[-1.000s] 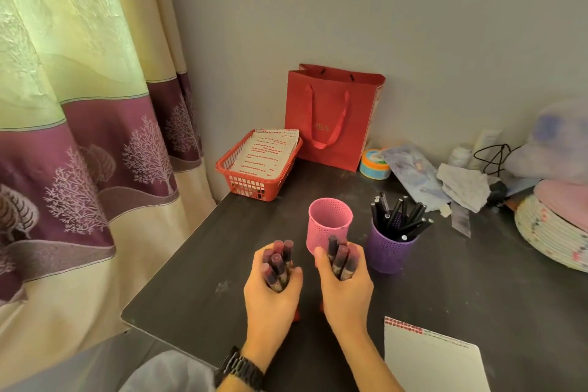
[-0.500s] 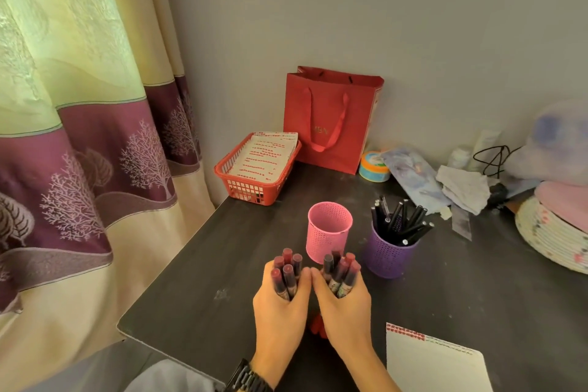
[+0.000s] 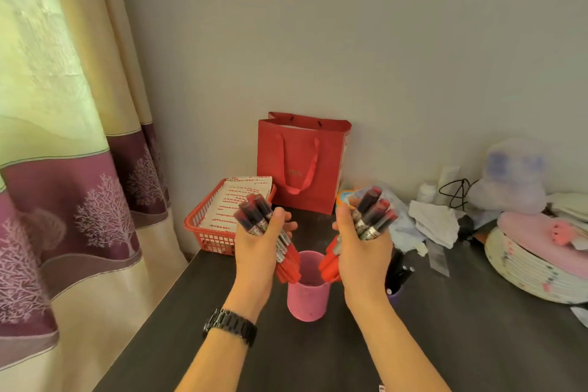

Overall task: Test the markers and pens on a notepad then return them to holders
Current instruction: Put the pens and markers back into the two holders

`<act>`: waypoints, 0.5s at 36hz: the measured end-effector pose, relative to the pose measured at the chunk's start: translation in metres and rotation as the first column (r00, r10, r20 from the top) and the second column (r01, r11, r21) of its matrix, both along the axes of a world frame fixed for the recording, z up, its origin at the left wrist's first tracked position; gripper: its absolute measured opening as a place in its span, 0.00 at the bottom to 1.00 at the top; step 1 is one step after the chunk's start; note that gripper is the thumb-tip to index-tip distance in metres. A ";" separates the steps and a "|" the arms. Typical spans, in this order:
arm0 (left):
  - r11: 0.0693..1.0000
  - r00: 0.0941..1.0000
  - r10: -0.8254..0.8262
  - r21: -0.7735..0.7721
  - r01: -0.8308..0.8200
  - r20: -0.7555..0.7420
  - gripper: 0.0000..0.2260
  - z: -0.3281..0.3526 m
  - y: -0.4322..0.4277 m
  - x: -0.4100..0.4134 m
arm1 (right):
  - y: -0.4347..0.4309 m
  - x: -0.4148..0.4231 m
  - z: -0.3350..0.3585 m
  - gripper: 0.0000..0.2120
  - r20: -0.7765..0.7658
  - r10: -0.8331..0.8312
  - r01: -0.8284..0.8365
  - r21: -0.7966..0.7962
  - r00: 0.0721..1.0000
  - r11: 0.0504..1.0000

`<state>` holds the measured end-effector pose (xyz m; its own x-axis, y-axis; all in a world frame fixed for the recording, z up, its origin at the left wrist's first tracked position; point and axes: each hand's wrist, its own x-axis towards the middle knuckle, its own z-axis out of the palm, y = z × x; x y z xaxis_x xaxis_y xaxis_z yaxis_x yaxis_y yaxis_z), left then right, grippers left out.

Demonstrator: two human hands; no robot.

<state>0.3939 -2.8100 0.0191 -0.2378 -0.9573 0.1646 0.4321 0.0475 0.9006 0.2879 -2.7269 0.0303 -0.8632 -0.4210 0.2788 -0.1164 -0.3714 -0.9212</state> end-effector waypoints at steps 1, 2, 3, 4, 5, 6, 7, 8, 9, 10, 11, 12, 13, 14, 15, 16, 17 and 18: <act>1.000 1.000 -0.012 -0.009 0.012 0.001 0.10 0.002 -0.007 -0.006 | -0.007 -0.002 0.005 0.10 -0.013 0.003 -0.003 0.005 1.000 1.000; 1.000 1.000 -0.019 -0.008 0.019 0.003 0.12 0.001 -0.012 -0.013 | -0.014 -0.003 0.007 0.09 -0.029 0.007 -0.006 0.015 1.000 1.000; 1.000 1.000 -0.023 0.003 0.023 0.002 0.13 -0.001 -0.016 -0.019 | -0.022 -0.003 0.007 0.07 -0.043 0.015 -0.014 0.026 0.999 1.000; 0.999 1.000 -0.026 0.022 0.026 -0.006 0.13 -0.005 -0.019 -0.024 | -0.028 -0.002 0.005 0.06 -0.049 0.024 -0.022 0.040 0.998 0.999; 0.999 1.000 -0.028 0.041 0.028 -0.014 0.14 -0.009 -0.021 -0.029 | -0.035 -0.001 0.002 0.07 -0.052 0.034 -0.031 0.054 0.998 0.998; 0.998 0.999 -0.026 0.053 0.027 -0.020 0.14 -0.014 -0.022 -0.033 | -0.040 0.001 -0.002 0.08 -0.055 0.040 -0.036 0.067 0.998 0.997; 0.998 1.000 -0.021 0.055 0.022 -0.016 0.13 -0.019 -0.023 -0.037 | -0.044 0.002 -0.007 0.10 -0.062 0.042 -0.037 0.078 0.997 0.996; 0.999 1.000 -0.012 0.051 0.012 -0.008 0.13 -0.024 -0.023 -0.040 | -0.048 0.003 -0.012 0.11 -0.067 0.040 -0.034 0.088 0.997 0.996; 0.999 1.000 -0.001 0.045 0.001 0.005 0.13 -0.028 -0.023 -0.042 | -0.051 0.003 -0.017 0.12 -0.068 0.036 -0.029 0.098 0.997 0.995; 0.999 1.000 0.008 0.044 -0.008 0.015 0.12 -0.033 -0.024 -0.043 | -0.053 0.004 -0.022 0.12 -0.063 0.031 -0.024 0.104 0.998 0.994; 0.999 1.000 0.014 0.048 -0.015 0.026 0.12 -0.037 -0.024 -0.044 | -0.054 0.004 -0.026 0.13 -0.053 0.026 -0.020 0.108 0.998 0.994; 0.998 0.999 0.024 0.053 -0.026 0.044 0.12 -0.041 -0.024 -0.045 | -0.056 0.003 -0.029 0.13 -0.042 0.023 -0.018 0.115 0.999 0.993; 0.998 0.997 0.035 0.051 -0.039 0.074 0.12 -0.044 -0.025 -0.045 | -0.057 0.003 -0.032 0.13 -0.036 0.021 -0.016 0.128 0.999 0.992; 0.998 0.994 0.045 0.044 -0.049 0.105 0.13 -0.047 -0.025 -0.046 | -0.058 0.002 -0.035 0.11 -0.033 0.018 -0.013 0.144 0.999 0.989; 0.998 0.991 0.049 0.032 -0.053 0.128 0.13 -0.049 -0.025 -0.046 | -0.059 0.002 -0.037 0.10 -0.031 0.012 -0.007 0.160 0.999 0.987; 0.999 0.988 0.049 0.014 -0.052 0.147 0.12 -0.050 -0.026 -0.047 | -0.059 0.001 -0.038 0.10 -0.028 0.001 0.004 0.171 1.000 0.985; 0.999 0.984 0.042 -0.006 -0.042 0.171 0.11 -0.051 -0.025 -0.048 | -0.059 0.000 -0.040 0.10 -0.031 -0.013 0.018 0.182 0.999 0.983; 0.999 0.980 0.032 -0.023 -0.028 0.194 0.10 -0.051 -0.024 -0.049 | -0.059 -0.001 -0.042 0.10 -0.039 -0.023 0.031 0.195 0.999 0.980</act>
